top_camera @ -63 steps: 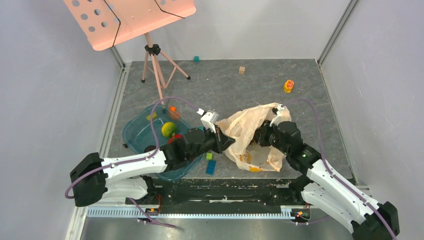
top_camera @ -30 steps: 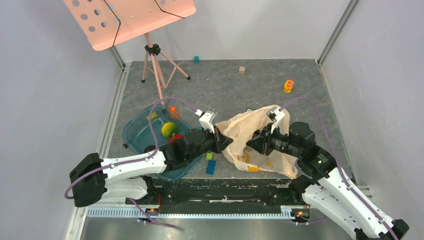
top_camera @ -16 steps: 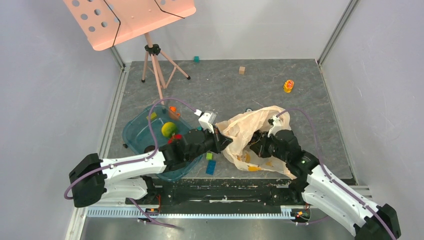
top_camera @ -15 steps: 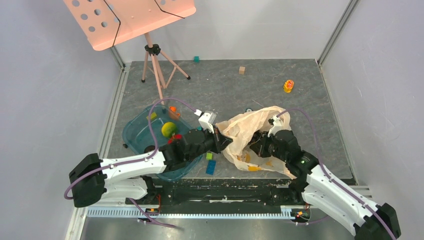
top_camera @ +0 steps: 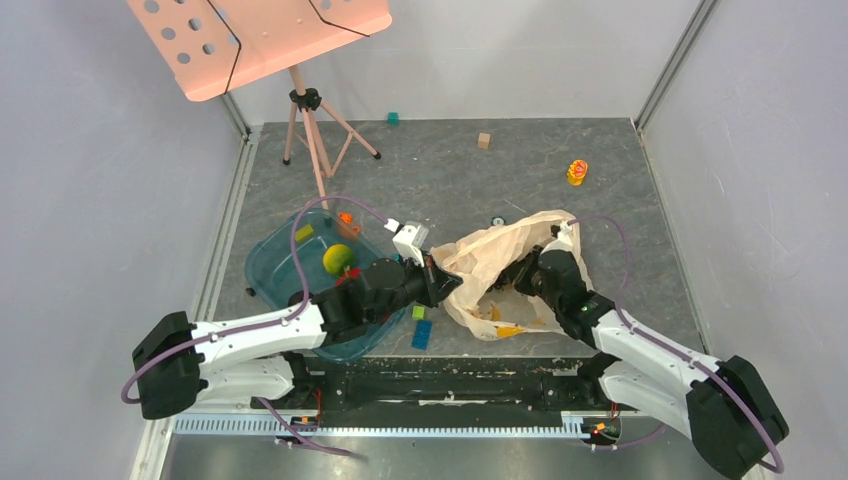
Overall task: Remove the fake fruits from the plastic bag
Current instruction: Adjust the plastic bag at the center of the board.
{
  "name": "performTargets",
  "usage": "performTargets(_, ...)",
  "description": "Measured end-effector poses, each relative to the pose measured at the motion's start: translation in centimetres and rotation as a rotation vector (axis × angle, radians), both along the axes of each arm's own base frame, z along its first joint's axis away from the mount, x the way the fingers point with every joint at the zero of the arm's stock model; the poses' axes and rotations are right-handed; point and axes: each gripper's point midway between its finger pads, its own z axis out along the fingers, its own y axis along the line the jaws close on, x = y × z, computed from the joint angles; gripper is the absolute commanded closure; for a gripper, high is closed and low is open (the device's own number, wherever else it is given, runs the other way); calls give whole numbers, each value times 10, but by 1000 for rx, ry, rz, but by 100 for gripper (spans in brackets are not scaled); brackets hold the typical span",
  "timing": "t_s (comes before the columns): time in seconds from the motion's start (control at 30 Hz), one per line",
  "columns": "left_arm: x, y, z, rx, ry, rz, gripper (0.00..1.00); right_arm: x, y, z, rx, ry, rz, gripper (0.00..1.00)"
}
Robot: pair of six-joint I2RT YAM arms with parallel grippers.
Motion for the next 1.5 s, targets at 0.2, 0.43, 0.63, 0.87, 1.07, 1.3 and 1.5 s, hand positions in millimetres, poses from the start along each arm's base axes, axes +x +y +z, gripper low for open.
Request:
performTargets(0.2,-1,-1,-9,23,14,-7,98,13,-19,-6,-32,-1,-101,100)
performTargets(0.43,-7,-10,-32,68,54,-55,98,25,-40,-9,-48,-4,-186,100)
performTargets(0.63,-7,-17,-47,96,74,-72,98,31,-51,-21,-58,30,-214,100)
performTargets(0.87,-6,-27,-54,111,86,-88,98,35,-60,-30,-60,55,-230,97)
performTargets(1.07,-5,-30,-50,103,80,-90,98,39,-63,-38,-49,75,-230,82)
performTargets(1.3,-5,-30,-50,103,79,-90,98,41,-61,-54,-35,116,-223,58)
performTargets(1.5,-5,-30,-50,103,79,-90,98,45,-58,-54,-5,115,-223,61)
